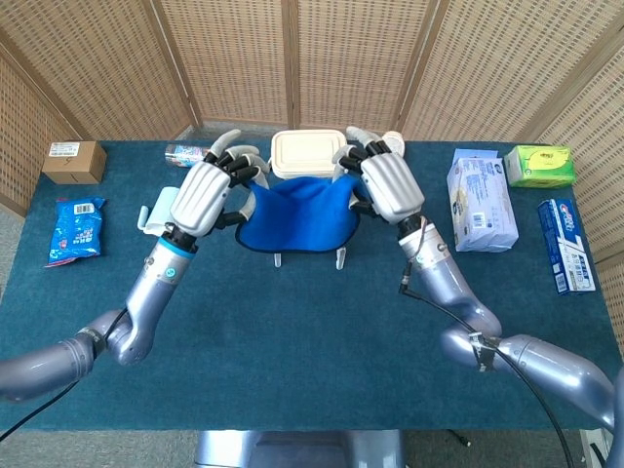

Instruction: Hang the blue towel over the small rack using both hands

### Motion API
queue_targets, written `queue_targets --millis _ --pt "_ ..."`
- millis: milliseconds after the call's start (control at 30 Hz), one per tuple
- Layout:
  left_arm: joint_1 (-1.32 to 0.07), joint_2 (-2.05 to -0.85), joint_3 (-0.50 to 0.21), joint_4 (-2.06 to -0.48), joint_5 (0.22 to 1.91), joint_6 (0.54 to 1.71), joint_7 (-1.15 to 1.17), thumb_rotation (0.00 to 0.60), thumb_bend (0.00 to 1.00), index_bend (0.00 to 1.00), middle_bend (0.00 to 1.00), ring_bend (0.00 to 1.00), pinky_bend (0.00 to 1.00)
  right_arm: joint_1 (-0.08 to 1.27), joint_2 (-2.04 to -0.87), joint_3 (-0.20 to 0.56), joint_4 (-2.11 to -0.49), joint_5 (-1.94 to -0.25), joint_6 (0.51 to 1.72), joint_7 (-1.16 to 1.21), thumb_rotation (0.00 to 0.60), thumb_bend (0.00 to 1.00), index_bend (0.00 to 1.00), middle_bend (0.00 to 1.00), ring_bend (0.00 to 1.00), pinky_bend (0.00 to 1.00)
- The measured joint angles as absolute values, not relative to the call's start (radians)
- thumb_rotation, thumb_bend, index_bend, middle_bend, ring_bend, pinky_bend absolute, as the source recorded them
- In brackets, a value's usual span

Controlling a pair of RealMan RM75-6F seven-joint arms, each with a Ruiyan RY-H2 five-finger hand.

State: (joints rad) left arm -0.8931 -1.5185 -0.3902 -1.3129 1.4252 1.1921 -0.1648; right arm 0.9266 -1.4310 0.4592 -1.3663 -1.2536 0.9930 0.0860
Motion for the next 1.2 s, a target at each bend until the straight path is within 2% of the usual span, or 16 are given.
queue_targets --millis 400,767,1200 --pt "-0.940 -1.578 -0.381 -1.192 1.402 1.159 -0.203 0.600 0.59 0.81 0.42 0.28 0.10 0.966 -1.479 0.442 -1.260 -1.225 0.966 0.095 0.600 0.51 0.83 0.38 0.12 0.17" --pt "-0.946 -1.649 -0.343 -1.052 1.383 1.137 -0.265 0.600 0.59 0.81 0.42 0.28 0.10 1.002 -1.546 0.404 -1.158 -1.224 0.936 0.095 0.600 0.50 0.83 0.38 0.12 0.17" --pt "-0.950 -1.719 -0.319 -0.935 1.366 1.113 -0.320 0.600 0.59 0.81 0.42 0.28 0.10 1.015 -1.585 0.386 -1.099 -1.211 0.920 0.098 0.600 0.50 0.83 0.38 0.12 0.17"
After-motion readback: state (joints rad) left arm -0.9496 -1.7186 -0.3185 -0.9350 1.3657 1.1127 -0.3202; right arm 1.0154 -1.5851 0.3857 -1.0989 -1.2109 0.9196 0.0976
